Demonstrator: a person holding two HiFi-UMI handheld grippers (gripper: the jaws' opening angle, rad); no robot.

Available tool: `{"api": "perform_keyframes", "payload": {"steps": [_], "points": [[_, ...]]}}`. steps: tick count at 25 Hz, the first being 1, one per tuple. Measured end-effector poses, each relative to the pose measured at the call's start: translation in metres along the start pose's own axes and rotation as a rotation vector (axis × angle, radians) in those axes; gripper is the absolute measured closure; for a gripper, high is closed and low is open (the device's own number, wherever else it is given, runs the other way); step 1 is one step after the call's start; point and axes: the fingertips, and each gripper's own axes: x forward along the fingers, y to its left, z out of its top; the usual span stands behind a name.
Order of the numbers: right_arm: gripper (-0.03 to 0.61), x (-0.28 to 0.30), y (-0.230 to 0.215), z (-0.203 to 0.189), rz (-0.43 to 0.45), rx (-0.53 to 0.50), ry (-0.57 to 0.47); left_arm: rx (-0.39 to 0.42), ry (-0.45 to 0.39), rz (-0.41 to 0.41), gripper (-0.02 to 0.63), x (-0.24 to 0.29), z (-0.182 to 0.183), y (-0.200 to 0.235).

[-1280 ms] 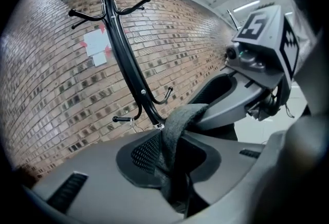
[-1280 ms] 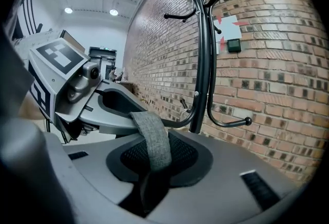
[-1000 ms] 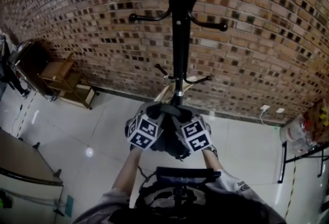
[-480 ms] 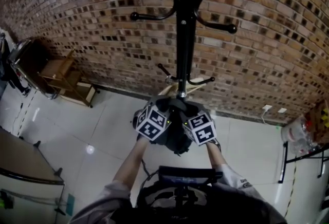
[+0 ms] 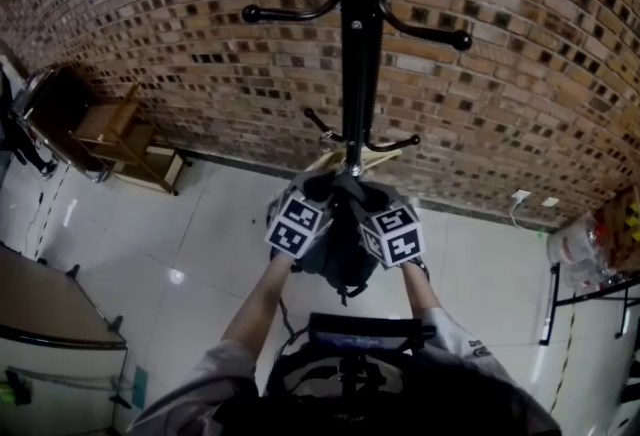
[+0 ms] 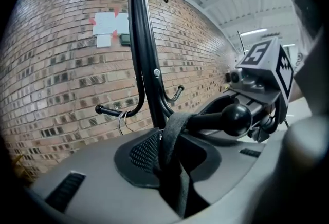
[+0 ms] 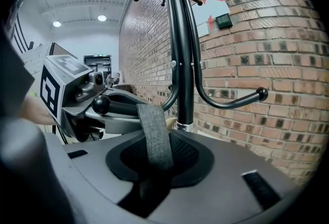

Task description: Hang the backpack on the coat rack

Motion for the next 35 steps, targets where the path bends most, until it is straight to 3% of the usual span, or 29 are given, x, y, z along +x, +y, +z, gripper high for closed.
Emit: {"api": "perform_keyframes", "payload": {"steps": [3,8,13,18,27,35], "points": [[0.477,-0.001,0.003,-0.005,-0.016,0.008,0.006,-0.003,-0.027,0.034,0.526,-0.002,-0.001,-0.003],[0.437,-0.012,0.006,-0.006,-0.029,0.055,-0.02,-0.161,-0.079,0.037,0.506,-0.013,-0.001,-0.006],[0.42,-0.035,0.003,-0.011,-0.044,0.154,-0.072,-0.235,-0.136,0.056,0.502,-0.039,-0.004,-0.014],[0.423,-0.059,0.024,-0.02,-0.008,0.149,-0.079,-0.295,-0.112,0.054,0.503,-0.061,-0.022,-0.039],[0.551,-0.125,0.058,-0.044,0.042,0.158,-0.115,-0.413,-0.183,0.144,0.572,-0.111,-0.02,-0.103],[0.568,-0.207,0.081,-0.064,0.118,0.157,-0.143,-0.474,-0.215,0.214,0.584,-0.146,-0.016,-0.186]]}}
